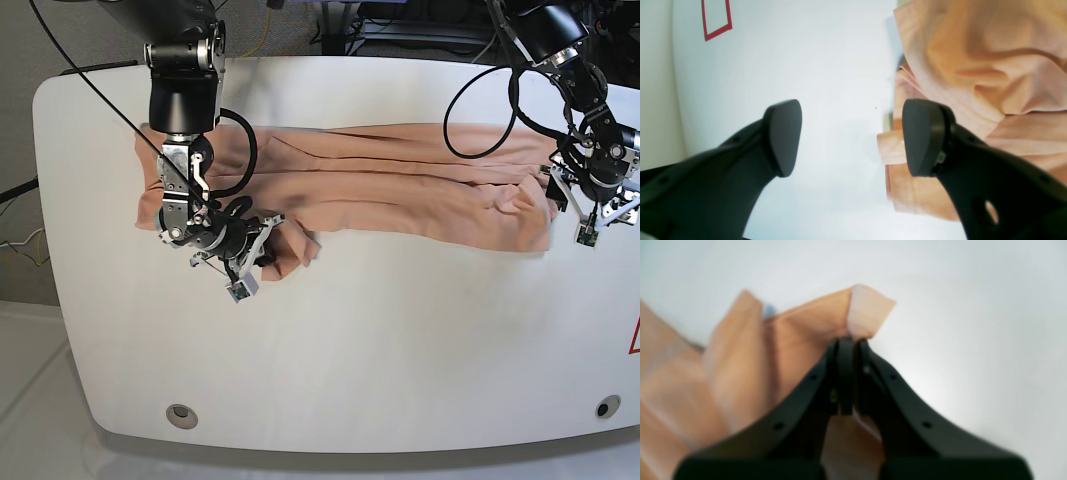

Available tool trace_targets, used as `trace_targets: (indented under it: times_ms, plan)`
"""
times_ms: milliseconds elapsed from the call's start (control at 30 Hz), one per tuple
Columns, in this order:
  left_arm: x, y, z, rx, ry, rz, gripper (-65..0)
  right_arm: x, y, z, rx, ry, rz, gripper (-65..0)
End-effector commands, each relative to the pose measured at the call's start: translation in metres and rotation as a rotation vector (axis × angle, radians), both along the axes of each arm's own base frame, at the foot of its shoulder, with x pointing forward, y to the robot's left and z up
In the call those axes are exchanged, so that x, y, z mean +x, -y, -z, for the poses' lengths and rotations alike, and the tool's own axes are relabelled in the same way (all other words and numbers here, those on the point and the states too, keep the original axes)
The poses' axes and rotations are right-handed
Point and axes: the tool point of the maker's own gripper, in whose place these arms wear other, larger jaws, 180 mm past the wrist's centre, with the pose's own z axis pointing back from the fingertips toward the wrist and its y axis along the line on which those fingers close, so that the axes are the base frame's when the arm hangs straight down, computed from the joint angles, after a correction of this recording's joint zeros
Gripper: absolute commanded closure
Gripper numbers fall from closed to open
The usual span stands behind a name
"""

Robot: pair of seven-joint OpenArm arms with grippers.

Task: Fold the T-shirt properly
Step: 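Pull the grasped flap with the right gripper back over the strip end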

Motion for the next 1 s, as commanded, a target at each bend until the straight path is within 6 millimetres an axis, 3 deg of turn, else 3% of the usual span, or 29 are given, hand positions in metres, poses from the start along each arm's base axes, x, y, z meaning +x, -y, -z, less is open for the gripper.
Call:
trace_targets:
  times_ms: [0,367,967]
  plan:
    - [0.008,-0.004,-0.015,0.018,0.05,0.004,-43.2,0.008,0.005,-0.025,-0.03,0.067,-0.009,0.0]
    - [0.008,-0.004,-0.015,0.018,0.05,0.004,-43.2,-0.011,0.019,-0.066,-0.147,0.135,-0.013,0.0]
    - [0.012,0.0,-0.014,0.011,0.051,0.012,-43.2,-0.069,0.035,-0.096,-0.288,0.143,-0.004,0.0]
